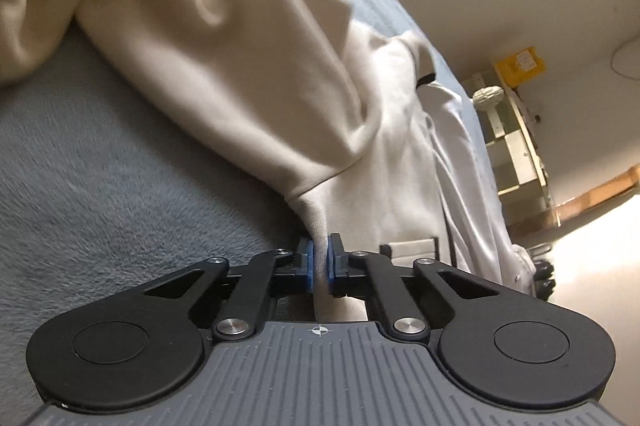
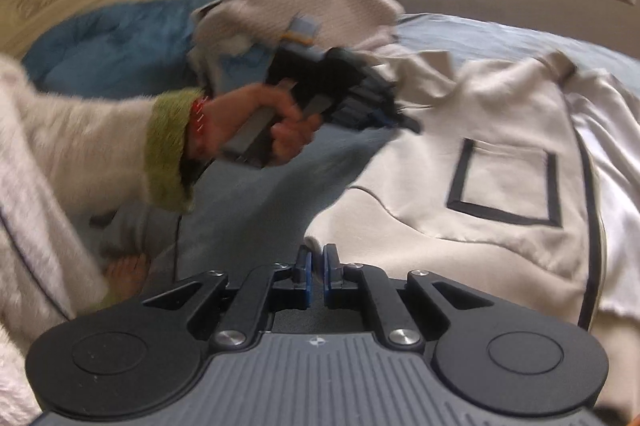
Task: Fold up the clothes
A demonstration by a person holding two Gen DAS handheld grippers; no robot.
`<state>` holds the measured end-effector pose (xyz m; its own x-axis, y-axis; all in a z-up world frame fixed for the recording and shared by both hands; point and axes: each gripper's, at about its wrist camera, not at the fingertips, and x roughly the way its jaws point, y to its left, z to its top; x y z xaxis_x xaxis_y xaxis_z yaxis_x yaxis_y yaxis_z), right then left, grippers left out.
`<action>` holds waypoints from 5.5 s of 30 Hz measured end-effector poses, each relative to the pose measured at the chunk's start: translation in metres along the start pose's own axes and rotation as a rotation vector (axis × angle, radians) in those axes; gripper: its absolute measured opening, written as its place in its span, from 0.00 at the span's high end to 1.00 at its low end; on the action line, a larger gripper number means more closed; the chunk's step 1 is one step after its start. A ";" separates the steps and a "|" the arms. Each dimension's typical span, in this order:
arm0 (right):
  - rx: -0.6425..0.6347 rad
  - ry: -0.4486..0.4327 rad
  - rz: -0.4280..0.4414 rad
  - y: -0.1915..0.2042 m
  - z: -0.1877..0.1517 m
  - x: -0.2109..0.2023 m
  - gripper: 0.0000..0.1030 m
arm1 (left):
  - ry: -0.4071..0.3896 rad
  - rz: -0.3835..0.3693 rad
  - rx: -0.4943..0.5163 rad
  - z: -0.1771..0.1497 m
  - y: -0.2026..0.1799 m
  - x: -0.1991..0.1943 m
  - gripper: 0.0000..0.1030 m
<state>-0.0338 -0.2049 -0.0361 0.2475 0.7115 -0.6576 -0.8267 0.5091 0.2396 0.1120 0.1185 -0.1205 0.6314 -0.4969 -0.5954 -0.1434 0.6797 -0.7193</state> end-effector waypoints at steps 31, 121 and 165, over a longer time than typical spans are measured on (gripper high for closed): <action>0.443 -0.089 0.006 -0.058 -0.030 -0.019 0.57 | 0.084 0.141 0.322 -0.050 -0.011 -0.023 0.43; 0.120 0.526 -0.683 -0.154 -0.008 -0.004 0.86 | 0.231 0.057 0.773 -0.163 -0.074 0.003 0.35; 0.503 0.220 -0.402 -0.172 0.118 0.096 0.75 | 0.284 -0.237 0.504 -0.126 -0.028 0.002 0.31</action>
<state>0.1924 -0.1671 -0.0559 0.3342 0.3315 -0.8823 -0.3429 0.9147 0.2138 0.0210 0.0303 -0.1464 0.3648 -0.7423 -0.5621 0.3969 0.6701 -0.6273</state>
